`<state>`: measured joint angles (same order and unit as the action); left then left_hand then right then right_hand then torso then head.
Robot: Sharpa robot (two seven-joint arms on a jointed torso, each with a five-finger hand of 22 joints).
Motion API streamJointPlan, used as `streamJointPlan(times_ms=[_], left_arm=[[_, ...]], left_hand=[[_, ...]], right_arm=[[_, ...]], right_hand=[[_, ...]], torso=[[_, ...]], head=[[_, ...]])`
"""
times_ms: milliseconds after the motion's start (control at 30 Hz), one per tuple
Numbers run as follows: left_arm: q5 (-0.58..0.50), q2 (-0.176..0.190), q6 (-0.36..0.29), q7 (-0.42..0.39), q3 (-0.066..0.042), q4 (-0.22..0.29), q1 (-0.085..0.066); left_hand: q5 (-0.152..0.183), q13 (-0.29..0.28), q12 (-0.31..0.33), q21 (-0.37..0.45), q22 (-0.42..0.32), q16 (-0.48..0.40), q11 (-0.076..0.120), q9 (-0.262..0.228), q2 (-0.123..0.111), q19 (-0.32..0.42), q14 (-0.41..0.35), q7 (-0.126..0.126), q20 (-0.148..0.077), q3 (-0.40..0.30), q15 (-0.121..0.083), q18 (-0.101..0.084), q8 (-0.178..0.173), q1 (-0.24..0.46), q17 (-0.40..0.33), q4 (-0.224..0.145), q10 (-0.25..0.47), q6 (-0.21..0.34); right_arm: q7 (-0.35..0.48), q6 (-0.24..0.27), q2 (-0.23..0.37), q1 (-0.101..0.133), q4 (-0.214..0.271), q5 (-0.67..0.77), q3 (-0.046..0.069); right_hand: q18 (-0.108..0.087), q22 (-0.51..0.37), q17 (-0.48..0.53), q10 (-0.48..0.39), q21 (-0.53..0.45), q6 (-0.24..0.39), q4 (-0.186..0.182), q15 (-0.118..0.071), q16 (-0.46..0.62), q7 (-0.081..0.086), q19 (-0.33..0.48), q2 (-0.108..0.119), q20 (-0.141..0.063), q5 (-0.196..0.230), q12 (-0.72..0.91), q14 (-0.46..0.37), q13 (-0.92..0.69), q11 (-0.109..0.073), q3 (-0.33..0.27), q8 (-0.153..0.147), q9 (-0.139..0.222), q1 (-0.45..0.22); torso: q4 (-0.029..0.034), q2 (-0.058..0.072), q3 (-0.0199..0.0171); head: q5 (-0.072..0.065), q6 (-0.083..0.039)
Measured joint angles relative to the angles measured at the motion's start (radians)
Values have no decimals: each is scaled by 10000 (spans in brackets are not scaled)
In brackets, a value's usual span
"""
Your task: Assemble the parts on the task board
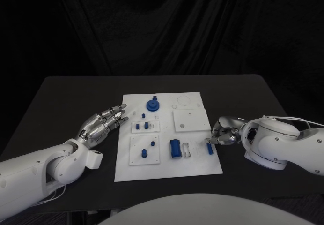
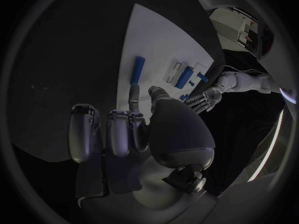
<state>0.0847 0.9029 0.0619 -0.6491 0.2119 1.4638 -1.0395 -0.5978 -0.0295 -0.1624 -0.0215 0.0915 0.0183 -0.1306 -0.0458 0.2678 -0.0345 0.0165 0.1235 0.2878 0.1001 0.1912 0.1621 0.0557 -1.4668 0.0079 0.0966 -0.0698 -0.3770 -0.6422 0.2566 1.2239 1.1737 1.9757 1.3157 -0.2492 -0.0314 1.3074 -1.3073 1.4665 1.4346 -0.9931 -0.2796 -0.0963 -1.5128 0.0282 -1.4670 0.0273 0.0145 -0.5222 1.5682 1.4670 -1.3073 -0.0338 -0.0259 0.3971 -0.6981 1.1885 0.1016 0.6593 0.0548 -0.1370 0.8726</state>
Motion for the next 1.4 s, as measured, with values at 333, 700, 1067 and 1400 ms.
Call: streamJointPlan(times_ms=[333, 700, 1067, 1400], left_arm=[[0, 30, 0, 2, 1, -1, 0], [0, 9, 1, 6, 1, -21, 0], [0, -23, 19, 15, 0, -43, 3], [0, -39, 31, 26, 2, -50, 8]], left_hand=[[0, 0, 0, 0, 0, 0, 0, 0, 0, 0, 0, 0, 0, 0, 0, 0, 0, 0, -1, 0, 0, 0], [0, 0, 0, 0, 0, 0, 0, 0, 0, 0, 0, 0, 0, 0, 0, 0, 0, 0, -2, 0, 0, 0], [0, 0, 0, 0, 1, 0, 1, 0, 0, 0, 0, 0, 0, -28, 0, 1, 0, 0, -3, 28, 0, 0], [0, 0, 0, 0, 0, 0, 1, 0, 0, 0, 0, 0, 0, -57, 0, 0, 0, 0, -4, -1, 0, 0]], right_arm=[[-191, -16, -32, -203, -35, 486, -3], [-300, -326, -207, -380, -166, 816, 0], [-357, -546, -528, -528, -322, 936, 14], [-351, -596, -787, -536, -399, 1020, 73]], right_hand=[[1, -1, 0, 0, 0, 0, 0, 0, 0, 0, 0, 0, 0, 0, 0, 0, 0, 0, 0, 0, -11, 0], [0, -1, 0, 0, 51, 1, -86, 0, -1, -1, 0, -107, 0, 234, 0, 0, 0, -1, -86, 0, -22, -108], [0, 7, 0, 0, 18, 112, -42, 0, 6, 105, 0, -105, 0, -127, 0, 0, 0, 0, -41, -112, 58, 14], [-1, 6, 0, -1, -67, 260, 720, 1, 100, 187, 0, 138, 0, -1345, 0, 0, -7, 1, 526, -322, -184, 1269]], torso=[[-8, -2, -1], [-6, -16, 0], [-6, -19, 4], [-14, -11, -4]], head=[[-129, 0], [-147, 0], [-88, 0], [-36, 0]])
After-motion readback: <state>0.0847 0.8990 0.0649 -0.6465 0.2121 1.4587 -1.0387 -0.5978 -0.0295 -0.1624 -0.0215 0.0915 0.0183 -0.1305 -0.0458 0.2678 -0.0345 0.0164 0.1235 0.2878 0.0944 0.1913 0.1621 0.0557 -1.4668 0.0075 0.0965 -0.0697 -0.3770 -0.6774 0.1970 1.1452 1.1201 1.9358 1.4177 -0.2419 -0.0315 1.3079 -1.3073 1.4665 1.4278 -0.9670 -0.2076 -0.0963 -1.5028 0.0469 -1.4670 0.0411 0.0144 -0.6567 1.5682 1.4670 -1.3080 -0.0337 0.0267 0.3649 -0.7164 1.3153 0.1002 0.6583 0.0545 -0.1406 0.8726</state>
